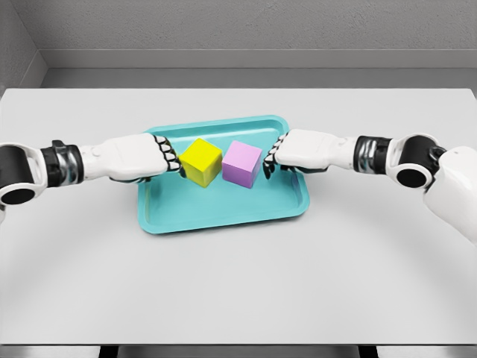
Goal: Push two cubes
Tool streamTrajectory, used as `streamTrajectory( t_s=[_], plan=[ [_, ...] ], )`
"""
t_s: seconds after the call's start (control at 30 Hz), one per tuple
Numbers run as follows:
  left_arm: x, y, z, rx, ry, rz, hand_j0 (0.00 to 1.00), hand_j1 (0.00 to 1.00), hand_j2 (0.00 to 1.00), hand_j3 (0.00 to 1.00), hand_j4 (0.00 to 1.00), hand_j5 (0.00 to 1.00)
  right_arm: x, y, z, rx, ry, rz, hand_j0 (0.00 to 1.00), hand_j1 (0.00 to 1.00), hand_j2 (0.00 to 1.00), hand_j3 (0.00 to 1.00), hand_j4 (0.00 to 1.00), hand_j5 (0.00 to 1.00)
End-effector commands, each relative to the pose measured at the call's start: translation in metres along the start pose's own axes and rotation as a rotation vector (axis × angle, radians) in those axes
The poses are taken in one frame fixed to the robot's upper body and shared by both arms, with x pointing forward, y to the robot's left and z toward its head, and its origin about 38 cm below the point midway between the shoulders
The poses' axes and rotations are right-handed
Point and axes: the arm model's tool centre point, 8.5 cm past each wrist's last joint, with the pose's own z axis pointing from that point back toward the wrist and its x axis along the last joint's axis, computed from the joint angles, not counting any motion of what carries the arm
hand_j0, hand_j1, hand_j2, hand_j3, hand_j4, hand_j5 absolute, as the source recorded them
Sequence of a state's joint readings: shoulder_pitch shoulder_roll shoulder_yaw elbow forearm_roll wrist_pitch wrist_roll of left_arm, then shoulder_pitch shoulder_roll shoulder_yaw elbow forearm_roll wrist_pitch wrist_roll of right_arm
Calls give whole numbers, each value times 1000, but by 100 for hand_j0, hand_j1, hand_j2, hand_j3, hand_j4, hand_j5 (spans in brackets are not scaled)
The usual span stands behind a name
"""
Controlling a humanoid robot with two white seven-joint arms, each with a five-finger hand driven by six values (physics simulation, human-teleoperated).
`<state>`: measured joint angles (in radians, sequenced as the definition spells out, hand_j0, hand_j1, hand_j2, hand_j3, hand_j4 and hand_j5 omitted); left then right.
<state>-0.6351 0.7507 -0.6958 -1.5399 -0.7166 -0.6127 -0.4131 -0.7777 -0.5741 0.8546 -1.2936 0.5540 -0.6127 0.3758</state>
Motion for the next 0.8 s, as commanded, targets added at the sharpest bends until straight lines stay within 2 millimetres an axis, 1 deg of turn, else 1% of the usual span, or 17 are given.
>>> streamTrajectory(
  t_s=[0.0, 0.1, 0.23, 0.27, 0.33, 0.37, 0.47, 0.5, 0.63, 0.67, 0.7, 0.77],
  plan=[
    [-2, -2, 4, -5, 7, 5, 75, 75, 75, 75, 75, 75, 3, -2, -6, -11, -9, -6, 51, 51, 51, 51, 51, 51],
    [0, 0, 3, 4, -1, 9, 74, 74, 74, 74, 74, 74, 1, 3, -13, -4, -6, -27, 51, 51, 51, 51, 51, 51],
    [0, 0, 3, 3, 0, 10, 75, 75, 75, 75, 75, 75, 4, 2, -17, -9, -17, -27, 51, 51, 51, 51, 51, 51],
    [-2, 0, 5, 4, 5, 11, 75, 75, 75, 75, 75, 75, 4, 2, -18, -10, -18, -27, 51, 51, 51, 51, 51, 51],
    [-8, -2, 16, -3, 21, 20, 75, 75, 75, 75, 75, 75, 5, 1, -19, -11, -19, -28, 51, 51, 51, 51, 51, 51],
    [-10, -2, 18, -6, 25, 19, 75, 75, 75, 75, 75, 75, 6, 1, -20, -11, -22, -27, 51, 51, 51, 51, 51, 51],
    [-12, -2, 21, -8, 30, 22, 75, 75, 75, 75, 75, 75, 7, 0, -22, -12, -26, -25, 51, 51, 51, 51, 51, 51],
    [-14, 0, 24, -5, 38, 21, 75, 75, 75, 75, 75, 75, 10, -2, -26, -17, -37, -25, 51, 51, 51, 51, 51, 51],
    [-15, 1, 25, -1, 39, 24, 75, 75, 75, 75, 75, 75, 10, -2, -27, -11, -36, -19, 51, 51, 51, 51, 51, 51],
    [-16, 0, 26, -1, 41, 25, 75, 75, 75, 75, 75, 75, 10, -1, -26, -8, -34, -21, 51, 51, 51, 51, 51, 51],
    [-18, -1, 31, -5, 47, 33, 75, 75, 75, 75, 75, 75, 7, 2, -22, 0, -24, -21, 51, 51, 51, 51, 51, 51],
    [-23, -2, 40, -10, 66, 33, 76, 76, 76, 76, 76, 76, -5, 6, -4, 17, 15, -18, 51, 51, 51, 51, 51, 51]
  ],
)
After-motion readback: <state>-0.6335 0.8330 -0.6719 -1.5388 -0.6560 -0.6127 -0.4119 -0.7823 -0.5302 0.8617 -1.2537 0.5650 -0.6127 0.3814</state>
